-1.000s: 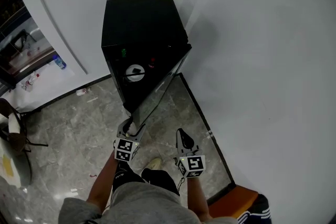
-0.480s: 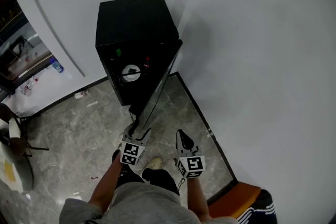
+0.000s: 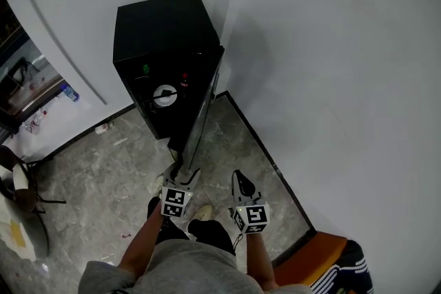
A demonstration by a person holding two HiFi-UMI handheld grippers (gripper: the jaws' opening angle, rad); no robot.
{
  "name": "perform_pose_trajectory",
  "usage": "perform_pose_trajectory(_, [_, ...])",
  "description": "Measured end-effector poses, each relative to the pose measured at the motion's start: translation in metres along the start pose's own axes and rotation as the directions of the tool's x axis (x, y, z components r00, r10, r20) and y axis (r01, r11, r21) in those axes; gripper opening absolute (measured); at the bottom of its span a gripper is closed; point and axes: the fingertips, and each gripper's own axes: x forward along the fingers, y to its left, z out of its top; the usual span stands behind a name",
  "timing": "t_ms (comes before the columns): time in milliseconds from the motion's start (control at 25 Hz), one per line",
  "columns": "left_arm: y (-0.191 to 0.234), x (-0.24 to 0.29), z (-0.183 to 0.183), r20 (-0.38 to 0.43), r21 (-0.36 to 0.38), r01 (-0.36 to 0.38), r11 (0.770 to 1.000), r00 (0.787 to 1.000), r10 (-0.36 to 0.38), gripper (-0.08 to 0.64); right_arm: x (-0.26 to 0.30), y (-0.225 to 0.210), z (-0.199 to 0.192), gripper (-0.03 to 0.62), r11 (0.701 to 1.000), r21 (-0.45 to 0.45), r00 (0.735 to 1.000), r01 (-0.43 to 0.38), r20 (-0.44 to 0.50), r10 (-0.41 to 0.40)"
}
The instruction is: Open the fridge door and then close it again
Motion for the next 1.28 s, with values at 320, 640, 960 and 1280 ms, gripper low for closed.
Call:
perform_pose_trajectory(320, [-0.021, 0.009, 0.001, 0.001, -0.004, -0.009, 1.0, 1.0, 0.009, 0.252, -0.024, -0.017, -0.005, 0.025, 0.999, 0.024, 0.999, 0.042, 0.007, -0.042])
perform_pose_trajectory(640, [-0.044, 0.017, 0.002, -0.025, -0.029, -0.021, 0.999, 0.999, 0.02, 0.258, -0.048, -0.036, -0.004, 0.025, 0.995, 0.044, 0.996, 0.091, 0.002, -0.091])
perform_pose_trajectory(960, [-0.066, 0.022, 0.003, -0.038, -0.017, -0.012, 1.0, 0.999, 0.011, 0.258, -0.066, -0.045, -0.005, 0.025, 0.989, 0.064, 0.991, 0.132, -0.004, -0.132])
perform_pose_trajectory(1280, [-0.084, 0.032, 0.006, -0.018, -0.026, -0.005, 1.0, 1.0, 0.004, 0.258, -0.086, -0.057, -0.017, 0.025, 0.977, 0.087, 0.981, 0.193, -0.011, -0.192])
